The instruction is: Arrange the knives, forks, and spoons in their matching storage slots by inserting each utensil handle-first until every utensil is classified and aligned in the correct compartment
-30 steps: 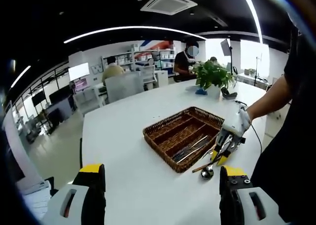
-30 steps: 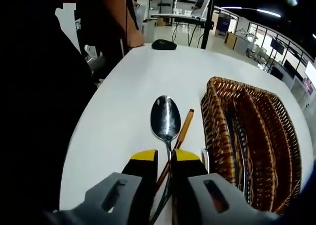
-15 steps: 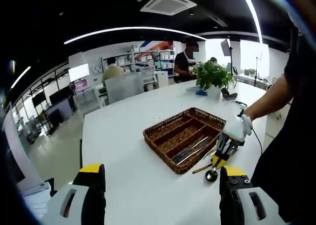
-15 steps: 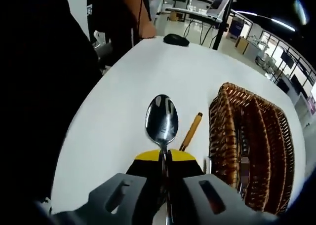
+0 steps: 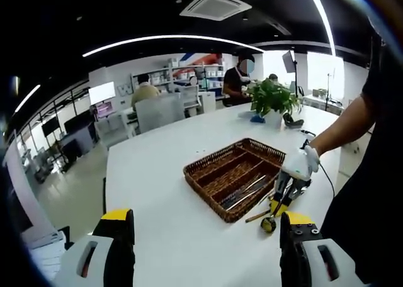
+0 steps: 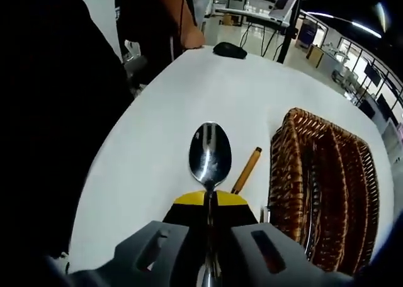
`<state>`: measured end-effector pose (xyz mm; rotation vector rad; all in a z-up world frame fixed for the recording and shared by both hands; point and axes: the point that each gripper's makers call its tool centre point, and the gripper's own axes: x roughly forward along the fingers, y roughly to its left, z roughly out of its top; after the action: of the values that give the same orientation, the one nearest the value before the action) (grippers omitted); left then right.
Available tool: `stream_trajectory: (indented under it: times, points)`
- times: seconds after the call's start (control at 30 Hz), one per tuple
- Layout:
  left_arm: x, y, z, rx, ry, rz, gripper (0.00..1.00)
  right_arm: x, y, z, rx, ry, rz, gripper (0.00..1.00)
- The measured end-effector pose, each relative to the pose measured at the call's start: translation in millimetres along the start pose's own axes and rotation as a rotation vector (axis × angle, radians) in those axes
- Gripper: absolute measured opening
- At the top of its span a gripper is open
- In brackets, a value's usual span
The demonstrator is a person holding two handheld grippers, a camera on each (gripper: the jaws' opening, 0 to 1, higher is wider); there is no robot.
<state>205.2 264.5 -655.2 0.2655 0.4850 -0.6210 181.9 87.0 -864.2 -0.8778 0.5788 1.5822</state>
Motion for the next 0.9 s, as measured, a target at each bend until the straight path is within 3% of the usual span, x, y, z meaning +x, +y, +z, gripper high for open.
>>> stream_trajectory:
  times: [0.2,0.9]
  points:
    - [0,1.7,1.8,0.001,-0.006,0.002,1.0,-10,-9,6.4,0.033,0.005,-0.027,0.0]
    - [4,0.2,9.3,0.014,-0.02,-0.001,1.0,-29,-12,15.9,0.068,0.047,-0.026,0.0]
